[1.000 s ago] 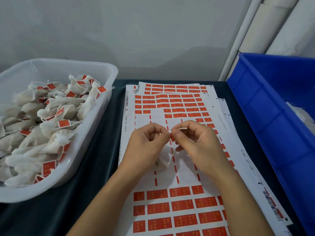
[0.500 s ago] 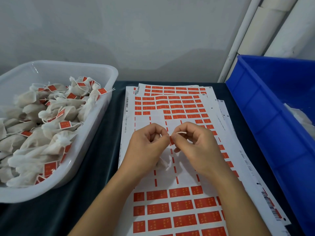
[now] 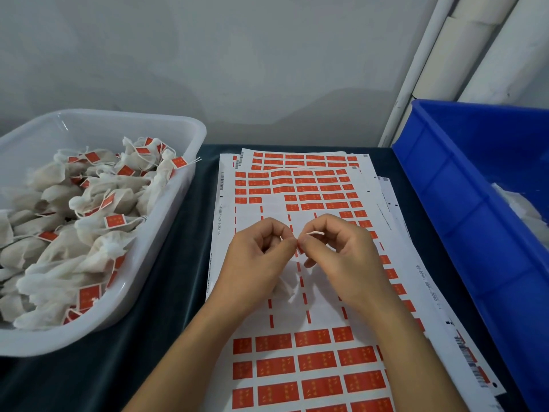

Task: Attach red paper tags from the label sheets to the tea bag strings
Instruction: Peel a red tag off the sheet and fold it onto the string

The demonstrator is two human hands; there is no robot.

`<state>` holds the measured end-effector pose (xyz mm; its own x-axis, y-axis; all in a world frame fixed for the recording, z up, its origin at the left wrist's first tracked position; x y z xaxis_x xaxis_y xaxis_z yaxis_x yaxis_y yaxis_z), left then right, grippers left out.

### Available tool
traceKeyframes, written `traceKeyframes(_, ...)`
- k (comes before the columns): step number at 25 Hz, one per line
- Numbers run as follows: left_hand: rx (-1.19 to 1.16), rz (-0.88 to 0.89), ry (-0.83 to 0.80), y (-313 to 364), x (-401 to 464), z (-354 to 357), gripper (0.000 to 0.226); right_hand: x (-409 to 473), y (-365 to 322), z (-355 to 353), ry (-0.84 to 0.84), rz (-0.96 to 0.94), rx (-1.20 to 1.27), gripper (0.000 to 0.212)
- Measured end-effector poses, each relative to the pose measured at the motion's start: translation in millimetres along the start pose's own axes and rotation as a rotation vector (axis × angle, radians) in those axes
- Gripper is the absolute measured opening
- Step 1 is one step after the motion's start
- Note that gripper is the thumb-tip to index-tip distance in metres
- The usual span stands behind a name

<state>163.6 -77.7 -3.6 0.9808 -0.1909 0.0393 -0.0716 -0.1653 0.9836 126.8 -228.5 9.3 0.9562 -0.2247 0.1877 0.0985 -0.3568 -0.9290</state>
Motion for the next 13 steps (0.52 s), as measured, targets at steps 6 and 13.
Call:
traceKeyframes(6, 0.310, 0.057, -0.027, 6, -5, -4, 0.007, 0, -2, -4, 0.066, -0.010, -0.029, 0.011)
traceKeyframes(13, 0.608, 0.154, 0.149, 34, -32, -48, 0.017, -3, -31, 10, 0.032, -0.071, -0.010, 0.009)
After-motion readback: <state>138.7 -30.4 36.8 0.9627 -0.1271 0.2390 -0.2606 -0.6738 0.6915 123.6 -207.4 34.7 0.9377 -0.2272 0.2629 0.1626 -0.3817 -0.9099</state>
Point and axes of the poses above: each hand's wrist, its own x-axis towards the middle knuckle, its own z-axis out of the palm, y = z × x, the point moved 5 cm from there along x, towards the middle knuckle, and after that the axes turned 5 degrees about y, right-handed, at the moved point
